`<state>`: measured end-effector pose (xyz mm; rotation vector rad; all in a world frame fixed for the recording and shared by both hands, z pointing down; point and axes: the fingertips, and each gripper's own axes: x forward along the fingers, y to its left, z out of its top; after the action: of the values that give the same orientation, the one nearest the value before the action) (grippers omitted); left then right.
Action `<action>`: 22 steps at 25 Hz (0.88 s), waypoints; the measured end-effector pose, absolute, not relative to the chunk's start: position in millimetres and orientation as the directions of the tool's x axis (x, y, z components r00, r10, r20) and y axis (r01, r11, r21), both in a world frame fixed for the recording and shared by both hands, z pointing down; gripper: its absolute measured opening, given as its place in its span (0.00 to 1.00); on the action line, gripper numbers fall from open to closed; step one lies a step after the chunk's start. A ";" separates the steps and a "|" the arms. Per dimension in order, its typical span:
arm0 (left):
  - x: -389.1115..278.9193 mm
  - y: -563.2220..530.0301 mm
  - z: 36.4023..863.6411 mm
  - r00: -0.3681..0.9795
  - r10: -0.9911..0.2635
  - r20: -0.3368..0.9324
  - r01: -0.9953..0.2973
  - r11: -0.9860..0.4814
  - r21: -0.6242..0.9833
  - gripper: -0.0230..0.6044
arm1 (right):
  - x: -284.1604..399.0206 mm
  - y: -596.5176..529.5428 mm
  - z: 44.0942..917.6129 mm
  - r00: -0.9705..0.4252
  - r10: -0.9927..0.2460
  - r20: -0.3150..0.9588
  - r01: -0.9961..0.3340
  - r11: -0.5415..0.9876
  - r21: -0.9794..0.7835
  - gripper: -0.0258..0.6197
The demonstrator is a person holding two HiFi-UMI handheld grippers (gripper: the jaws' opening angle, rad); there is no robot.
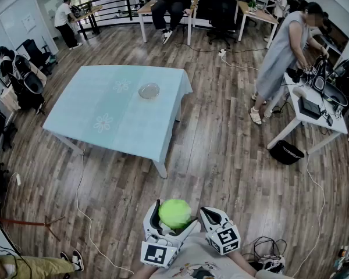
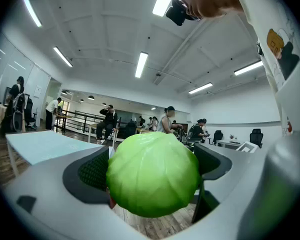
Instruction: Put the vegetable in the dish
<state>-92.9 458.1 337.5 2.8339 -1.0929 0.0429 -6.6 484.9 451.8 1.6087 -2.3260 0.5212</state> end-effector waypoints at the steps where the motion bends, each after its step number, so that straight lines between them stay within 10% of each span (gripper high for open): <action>1: -88.6 462.9 338.6 0.749 -0.655 0.100 -0.663 -0.743 0.096 0.89 | -2.8 485.7 448.5 -0.328 -0.848 0.416 -0.945 0.299 -0.136 0.07; 22: -79.6 491.0 345.1 0.634 -0.759 0.144 -0.767 -0.641 -0.001 0.89 | 21.1 500.1 439.3 -0.424 -0.839 0.341 -0.905 0.404 -0.132 0.07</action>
<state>-79.6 491.0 345.1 2.7851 -1.3023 0.2013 21.1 500.1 439.3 1.5422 -2.4398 0.4399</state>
